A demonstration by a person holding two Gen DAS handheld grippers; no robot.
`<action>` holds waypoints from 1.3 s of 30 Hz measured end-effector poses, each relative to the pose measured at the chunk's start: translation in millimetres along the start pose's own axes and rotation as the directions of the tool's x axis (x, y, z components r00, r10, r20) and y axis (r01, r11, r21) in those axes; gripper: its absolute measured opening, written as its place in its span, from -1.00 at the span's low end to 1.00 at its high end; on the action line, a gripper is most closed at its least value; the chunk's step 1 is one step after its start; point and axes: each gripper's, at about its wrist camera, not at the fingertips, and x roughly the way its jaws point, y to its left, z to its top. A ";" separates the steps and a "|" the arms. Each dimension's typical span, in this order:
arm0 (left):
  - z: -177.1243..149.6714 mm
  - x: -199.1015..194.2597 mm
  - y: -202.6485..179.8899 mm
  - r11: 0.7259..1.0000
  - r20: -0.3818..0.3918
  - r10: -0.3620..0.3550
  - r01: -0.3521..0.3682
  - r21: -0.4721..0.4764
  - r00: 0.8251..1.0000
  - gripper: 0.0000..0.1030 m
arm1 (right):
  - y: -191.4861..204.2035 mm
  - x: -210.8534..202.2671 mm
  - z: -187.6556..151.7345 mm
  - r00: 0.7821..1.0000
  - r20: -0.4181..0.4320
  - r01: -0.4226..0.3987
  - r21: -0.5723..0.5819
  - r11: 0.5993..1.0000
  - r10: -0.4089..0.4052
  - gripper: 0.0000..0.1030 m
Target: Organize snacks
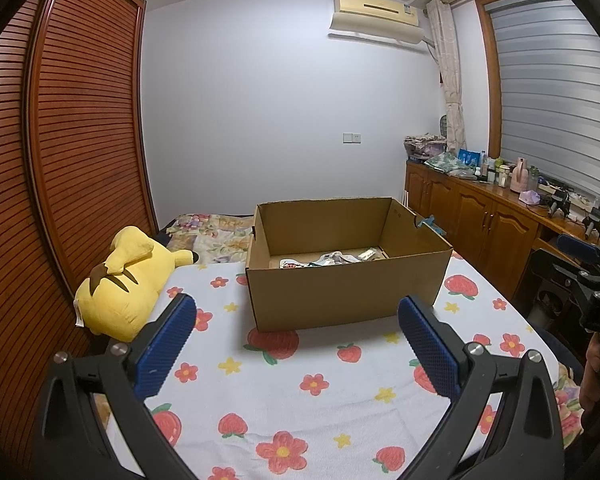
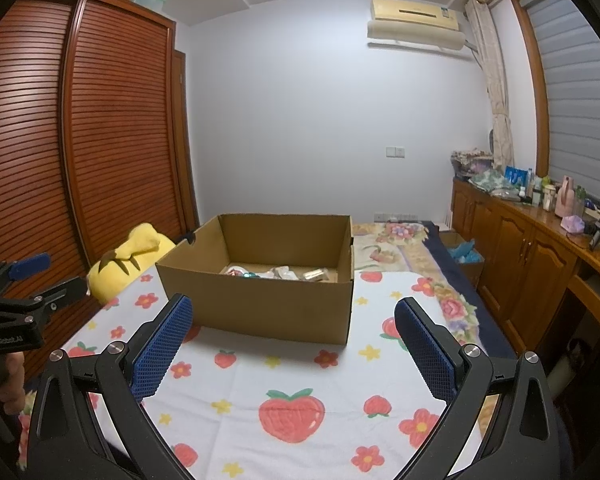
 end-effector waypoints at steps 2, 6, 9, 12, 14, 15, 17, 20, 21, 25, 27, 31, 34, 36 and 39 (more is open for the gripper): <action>-0.3 -0.2 -0.1 1.000 0.000 0.001 -0.001 0.000 1.000 0.98 | -0.3 0.1 0.1 1.000 0.000 0.000 0.000 1.000 0.000 1.00; -0.4 0.2 -0.2 1.000 -0.001 0.000 0.000 0.000 1.000 0.98 | -0.4 0.2 0.1 1.000 -0.001 0.000 0.000 1.000 0.000 1.00; -1.2 0.1 0.0 1.000 -0.002 0.001 -0.001 -0.001 1.000 0.98 | -0.5 0.2 0.0 1.000 -0.001 0.000 -0.001 1.000 0.000 1.00; -1.5 0.0 0.1 1.000 -0.002 0.001 -0.001 0.000 1.000 0.98 | -0.4 0.3 0.0 1.000 -0.002 -0.001 0.000 1.000 0.001 1.00; -1.3 0.2 0.2 1.000 -0.002 0.000 0.000 0.000 1.000 0.98 | 0.2 0.2 -1.1 1.000 -0.005 -0.003 0.000 1.000 0.003 1.00; -1.3 0.2 0.2 1.000 -0.002 0.000 0.000 0.000 1.000 0.98 | 0.3 -0.2 -1.4 1.000 -0.005 -0.003 0.000 1.000 0.003 1.00; -1.3 0.2 0.1 1.000 -0.003 0.000 0.000 0.000 1.000 0.98 | 0.2 0.1 -1.2 1.000 -0.005 -0.003 0.001 1.000 0.003 1.00; -3.2 0.3 0.1 1.000 -0.005 0.001 -0.001 0.002 1.000 0.98 | 0.0 0.2 -1.1 1.000 -0.004 -0.003 0.001 1.000 0.003 1.00; -3.7 0.5 -0.4 1.000 -0.006 0.000 0.000 0.001 1.000 0.98 | 0.3 0.2 -1.3 1.000 -0.004 -0.002 0.001 1.000 0.002 1.00; -4.3 0.6 -0.7 1.000 -0.007 -0.001 0.001 0.001 1.000 0.98 | 0.8 0.0 -1.4 1.000 -0.005 -0.002 -0.001 1.000 0.002 1.00; -4.4 0.4 -0.7 1.000 -0.007 0.000 0.000 0.000 1.000 0.98 | -0.1 -0.2 -2.2 1.000 -0.004 -0.002 0.000 1.000 0.002 1.00; -4.4 0.3 -0.7 1.000 -0.008 -0.001 0.001 0.000 1.000 0.98 | 0.7 -0.3 -2.5 1.000 -0.005 -0.001 -0.001 1.000 0.001 1.00; -4.2 0.9 -0.3 1.000 -0.007 0.002 -0.002 -0.001 1.000 0.98 | 0.2 -0.4 -2.4 1.000 -0.004 -0.002 0.000 1.000 0.002 1.00; -4.8 1.2 0.1 1.000 -0.008 0.000 0.000 -0.002 1.000 0.98 | 0.2 -0.6 -2.3 1.000 -0.003 -0.002 0.000 1.000 0.002 1.00; -5.0 1.3 0.3 1.000 -0.009 0.001 -0.001 -0.002 1.000 0.98 | 0.1 -0.4 -4.7 1.000 -0.003 -0.002 0.002 1.000 0.002 1.00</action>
